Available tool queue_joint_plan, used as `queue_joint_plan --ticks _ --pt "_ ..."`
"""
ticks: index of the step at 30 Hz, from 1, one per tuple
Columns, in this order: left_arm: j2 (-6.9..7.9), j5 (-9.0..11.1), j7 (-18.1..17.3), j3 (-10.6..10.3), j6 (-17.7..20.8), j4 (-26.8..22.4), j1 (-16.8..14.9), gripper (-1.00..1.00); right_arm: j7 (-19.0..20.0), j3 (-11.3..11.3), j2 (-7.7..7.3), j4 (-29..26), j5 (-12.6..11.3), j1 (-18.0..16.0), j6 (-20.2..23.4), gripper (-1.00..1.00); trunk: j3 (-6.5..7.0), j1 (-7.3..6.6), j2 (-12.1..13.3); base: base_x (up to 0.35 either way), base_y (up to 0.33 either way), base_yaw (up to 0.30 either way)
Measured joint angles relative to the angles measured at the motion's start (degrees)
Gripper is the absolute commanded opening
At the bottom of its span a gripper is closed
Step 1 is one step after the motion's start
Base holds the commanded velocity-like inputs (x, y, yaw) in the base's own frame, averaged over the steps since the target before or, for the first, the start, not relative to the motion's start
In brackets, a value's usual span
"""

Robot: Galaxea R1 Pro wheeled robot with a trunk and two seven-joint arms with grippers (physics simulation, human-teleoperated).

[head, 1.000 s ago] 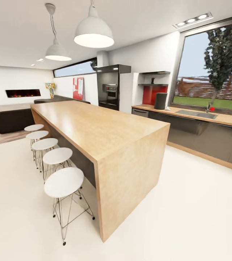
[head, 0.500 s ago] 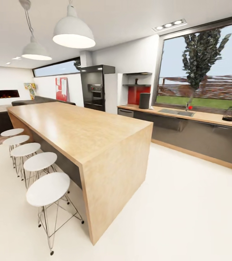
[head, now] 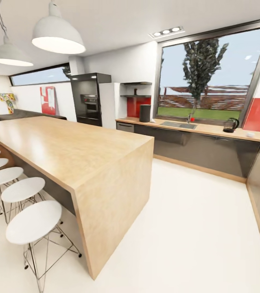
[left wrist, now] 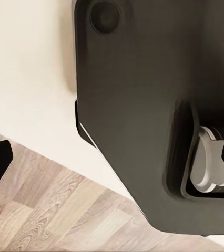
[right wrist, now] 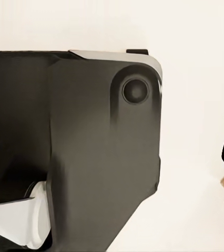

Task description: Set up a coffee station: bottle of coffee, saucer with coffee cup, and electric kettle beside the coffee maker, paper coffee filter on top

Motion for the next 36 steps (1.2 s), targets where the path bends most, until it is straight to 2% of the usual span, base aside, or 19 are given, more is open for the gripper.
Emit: queue_joint_plan --ticks 25,36 --pt "0.00 0.1 0.0 0.0 -0.1 0.0 -0.1 1.00 0.0 0.0 0.00 -0.1 0.0 0.0 0.0 1.00 4.41 -5.49 10.0 0.000 0.000 -0.267" --pt "0.00 0.1 0.1 0.1 -0.2 0.0 -0.1 1.00 0.0 0.0 0.00 -0.1 0.0 0.0 0.0 1.00 4.42 -5.50 10.0 0.000 0.000 -0.267"
